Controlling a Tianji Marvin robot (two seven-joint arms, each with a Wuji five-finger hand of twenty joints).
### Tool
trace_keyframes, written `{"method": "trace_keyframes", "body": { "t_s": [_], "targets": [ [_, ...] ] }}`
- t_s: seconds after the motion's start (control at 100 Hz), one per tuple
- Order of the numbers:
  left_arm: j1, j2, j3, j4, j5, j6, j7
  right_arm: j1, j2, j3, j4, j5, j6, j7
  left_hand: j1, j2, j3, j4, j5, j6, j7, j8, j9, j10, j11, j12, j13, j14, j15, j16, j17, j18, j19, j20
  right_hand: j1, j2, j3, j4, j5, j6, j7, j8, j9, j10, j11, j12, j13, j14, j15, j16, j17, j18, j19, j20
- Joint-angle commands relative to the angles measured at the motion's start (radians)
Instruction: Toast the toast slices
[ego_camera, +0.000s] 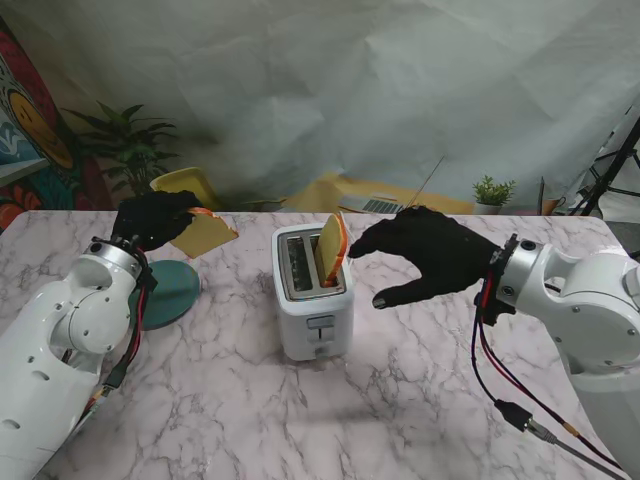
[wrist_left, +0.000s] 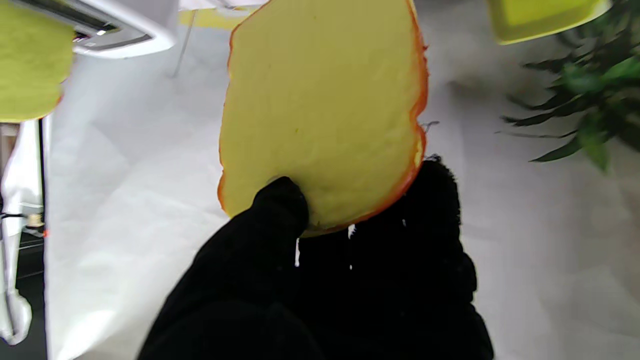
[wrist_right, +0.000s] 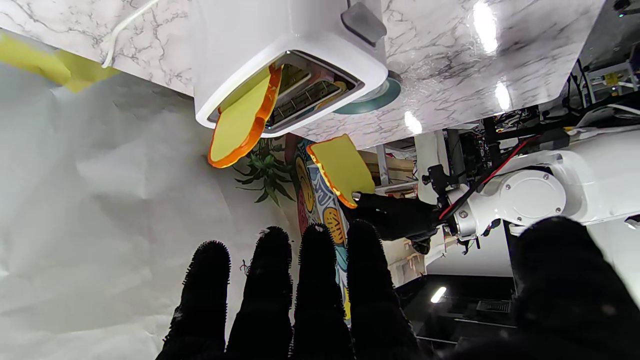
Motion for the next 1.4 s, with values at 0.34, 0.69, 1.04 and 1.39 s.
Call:
{"method": "trace_keyframes", "body": {
  "t_s": [0.34, 0.69, 1.04, 1.39],
  "targets": [
    [-0.059, -0.004, 0.007, 0.004, -0.075, -0.211, 0.014, 0.027, 0.000, -0.017, -0.017, 0.015, 0.009, -0.008, -0.005, -0.055, 0.203, -0.007, 0.125, -0.184, 0.229, 0.053, 0.087, -0.113, 0.001, 0.054, 0.026, -0.014, -0.059, 0.054, -0.015, -0.070, -0.041, 0.016, -0.034, -0.011, 0.006, -0.008, -0.037, -0.030, 0.039, -0.032, -0.010, -0.023, -0.017, -0.006, -0.023, -0.031, -0.011, -0.025, -0.001, -0.030, 0.018, -0.032],
    [-0.110, -0.001, 0.051, 0.060, -0.015, -0.423, 0.096, 0.049, 0.002, -0.026, -0.016, 0.026, 0.009, 0.005, -0.085, -0.164, 0.378, -0.036, 0.205, -0.299, 0.345, 0.197, 0.116, -0.202, -0.006, 0.077, 0.065, -0.063, -0.145, 0.084, -0.030, -0.078, -0.056, -0.050, -0.058, -0.021, 0.021, -0.013, -0.043, -0.031, 0.052, -0.045, -0.012, -0.025, -0.016, -0.005, -0.020, -0.033, -0.011, -0.030, 0.001, -0.025, 0.030, -0.048],
    [-0.135, 0.003, 0.074, 0.076, 0.064, -0.515, 0.166, 0.038, -0.003, -0.028, -0.014, 0.024, 0.019, -0.018, -0.071, -0.241, 0.467, -0.053, 0.271, -0.364, 0.492, 0.362, 0.101, -0.237, 0.056, 0.055, 0.086, -0.070, -0.181, 0.114, -0.041, -0.060, -0.016, -0.123, -0.066, 0.002, 0.026, -0.015, -0.045, -0.029, 0.058, -0.055, -0.010, -0.023, -0.016, -0.005, -0.018, -0.034, -0.010, -0.031, 0.003, -0.020, 0.041, -0.055],
    [-0.166, 0.005, 0.119, 0.128, 0.119, -0.571, 0.246, 0.022, -0.008, -0.029, -0.015, 0.018, 0.031, -0.034, -0.045, -0.231, 0.416, -0.039, 0.325, -0.421, 0.580, 0.496, 0.081, -0.257, 0.079, 0.034, 0.076, -0.080, -0.198, 0.126, -0.093, -0.050, -0.024, -0.135, -0.070, 0.032, 0.021, -0.016, -0.045, -0.026, 0.063, -0.063, -0.008, -0.015, -0.013, -0.004, -0.014, -0.033, -0.009, -0.030, 0.006, -0.014, 0.050, -0.057]
  ]
}}
